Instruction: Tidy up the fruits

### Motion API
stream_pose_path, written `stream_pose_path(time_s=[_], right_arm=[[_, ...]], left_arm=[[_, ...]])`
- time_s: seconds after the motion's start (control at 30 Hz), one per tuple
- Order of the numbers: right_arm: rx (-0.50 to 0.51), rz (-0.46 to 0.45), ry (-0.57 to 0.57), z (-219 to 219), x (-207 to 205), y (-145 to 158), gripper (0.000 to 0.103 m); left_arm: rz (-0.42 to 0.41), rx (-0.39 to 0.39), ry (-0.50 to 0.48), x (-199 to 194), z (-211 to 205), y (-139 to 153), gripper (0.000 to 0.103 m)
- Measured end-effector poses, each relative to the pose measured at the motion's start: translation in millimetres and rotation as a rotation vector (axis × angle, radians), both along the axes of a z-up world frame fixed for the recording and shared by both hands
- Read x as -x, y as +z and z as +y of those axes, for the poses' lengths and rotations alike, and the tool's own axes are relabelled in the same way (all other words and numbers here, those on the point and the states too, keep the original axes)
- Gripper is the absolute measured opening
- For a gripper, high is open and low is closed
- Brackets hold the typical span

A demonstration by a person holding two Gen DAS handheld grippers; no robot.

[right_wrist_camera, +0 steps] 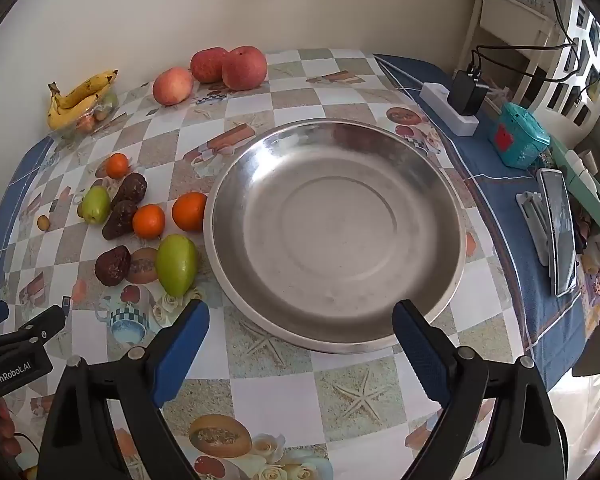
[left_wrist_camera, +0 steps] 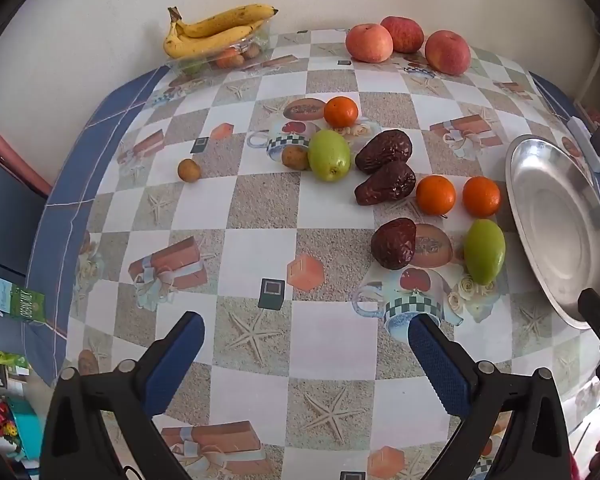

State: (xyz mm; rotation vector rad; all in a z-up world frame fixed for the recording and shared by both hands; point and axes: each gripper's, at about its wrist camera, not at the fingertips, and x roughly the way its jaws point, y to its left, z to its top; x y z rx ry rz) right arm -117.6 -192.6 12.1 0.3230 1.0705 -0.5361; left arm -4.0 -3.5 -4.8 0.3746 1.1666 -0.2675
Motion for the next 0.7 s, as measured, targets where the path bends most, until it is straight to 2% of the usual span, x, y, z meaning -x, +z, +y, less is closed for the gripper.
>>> stream_pose_path(time_s=[0.2,0.23,0.7], right_arm=[[0.012,0.002,-0.001,-2,-2,-3,0.093],[0.013,0.007,-0.001,-2,-2,-3,0.093],[0.005,0.005,-0.005,-4,1,-4,0.093]], left_arm=[[0.01,0.014,0.018,1,0,-2,0.103],[0.034,0.021,0.022,-6,4,-1,0.103],[0.067,0.003,0.03,-11,3,-5,0.103]])
